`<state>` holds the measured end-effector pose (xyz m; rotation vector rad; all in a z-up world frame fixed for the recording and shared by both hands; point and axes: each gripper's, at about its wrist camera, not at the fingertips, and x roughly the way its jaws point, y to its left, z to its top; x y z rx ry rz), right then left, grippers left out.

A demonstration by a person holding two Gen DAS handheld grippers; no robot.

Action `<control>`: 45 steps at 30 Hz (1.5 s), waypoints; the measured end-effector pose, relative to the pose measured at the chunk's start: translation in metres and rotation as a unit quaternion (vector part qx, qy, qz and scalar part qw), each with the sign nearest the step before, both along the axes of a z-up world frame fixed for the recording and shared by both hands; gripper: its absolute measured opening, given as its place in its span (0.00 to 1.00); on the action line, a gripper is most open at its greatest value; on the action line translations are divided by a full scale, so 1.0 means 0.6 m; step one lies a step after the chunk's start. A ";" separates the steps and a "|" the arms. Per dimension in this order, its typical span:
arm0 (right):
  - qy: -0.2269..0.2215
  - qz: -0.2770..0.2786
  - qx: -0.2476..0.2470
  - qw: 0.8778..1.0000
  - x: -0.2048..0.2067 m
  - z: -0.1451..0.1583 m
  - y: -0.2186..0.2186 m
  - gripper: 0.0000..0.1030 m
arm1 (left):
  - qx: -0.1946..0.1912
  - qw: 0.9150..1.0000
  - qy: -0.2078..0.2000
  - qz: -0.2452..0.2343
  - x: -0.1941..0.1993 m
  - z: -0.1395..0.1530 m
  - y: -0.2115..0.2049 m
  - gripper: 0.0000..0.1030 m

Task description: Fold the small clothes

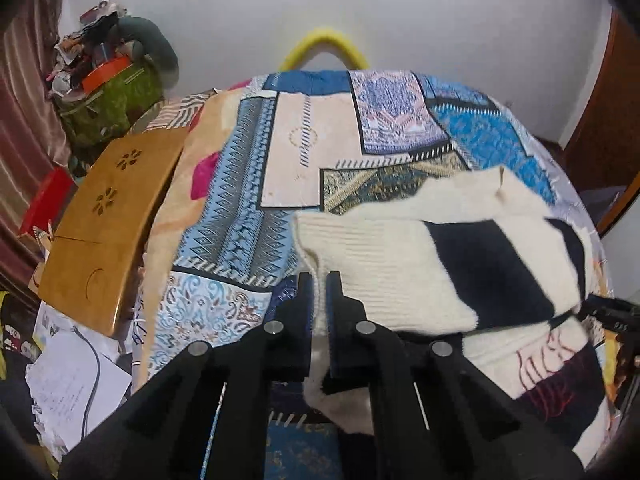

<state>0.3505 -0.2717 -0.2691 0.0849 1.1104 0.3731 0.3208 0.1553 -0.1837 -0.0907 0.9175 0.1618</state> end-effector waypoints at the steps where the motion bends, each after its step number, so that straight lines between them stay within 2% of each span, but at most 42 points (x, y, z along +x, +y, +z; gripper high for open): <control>1: 0.000 -0.001 0.000 1.000 0.000 0.000 0.000 0.55 | 0.000 1.000 0.000 0.005 -0.001 0.001 0.004 0.02; 3: 0.001 -0.003 0.000 1.000 -0.002 0.000 0.000 0.56 | 0.003 1.000 0.013 0.017 0.001 -0.010 0.019 0.01; 6: 0.004 -0.001 -0.004 1.000 -0.003 0.001 -0.001 0.56 | -0.020 0.999 0.043 0.021 0.000 -0.038 0.036 0.01; 8: 0.006 0.002 -0.013 1.000 -0.004 0.007 -0.002 0.56 | -0.022 0.998 0.062 0.021 -0.004 -0.056 0.039 0.01; 10: 0.005 0.003 -0.020 1.000 -0.006 0.013 -0.004 0.56 | -0.024 0.997 0.067 0.023 -0.013 -0.062 0.039 0.02; 13: 0.002 0.004 -0.027 1.000 -0.012 0.027 -0.010 0.56 | -0.035 0.997 0.068 0.013 -0.025 -0.061 0.036 0.10; 16: -0.001 0.003 -0.029 1.000 -0.021 0.040 -0.018 0.56 | -0.030 0.998 0.062 0.005 -0.037 -0.052 0.025 0.25; 18: -0.003 0.005 -0.024 1.000 -0.032 0.051 -0.023 0.56 | -0.027 0.998 0.056 -0.002 -0.048 -0.044 0.018 0.40; 20: -0.002 0.008 -0.019 1.000 -0.042 0.059 -0.028 0.56 | -0.028 0.998 0.052 -0.007 -0.057 -0.038 0.011 0.46; 24: -0.013 0.018 -0.029 0.999 -0.074 0.083 -0.037 0.57 | -0.037 0.997 0.062 -0.023 -0.078 -0.034 -0.007 0.50; 28: -0.028 0.021 -0.011 0.999 -0.102 0.106 -0.053 0.66 | -0.034 0.996 0.077 -0.035 -0.102 -0.033 -0.024 0.52; 30: -0.028 0.022 -0.001 0.999 -0.115 0.110 -0.061 0.68 | -0.039 0.995 0.085 -0.040 -0.114 -0.036 -0.033 0.58; 35: 0.002 0.025 0.004 1.000 -0.136 0.084 -0.062 0.69 | -0.061 0.990 0.113 -0.053 -0.141 -0.061 -0.048 0.58; 41: 0.064 0.023 0.005 0.998 -0.155 0.010 -0.056 0.69 | -0.084 0.982 0.159 -0.058 -0.161 -0.109 -0.064 0.58; 45: 0.077 0.001 0.049 0.996 -0.162 -0.014 -0.071 0.69 | -0.085 0.982 0.160 -0.057 -0.177 -0.124 -0.075 0.58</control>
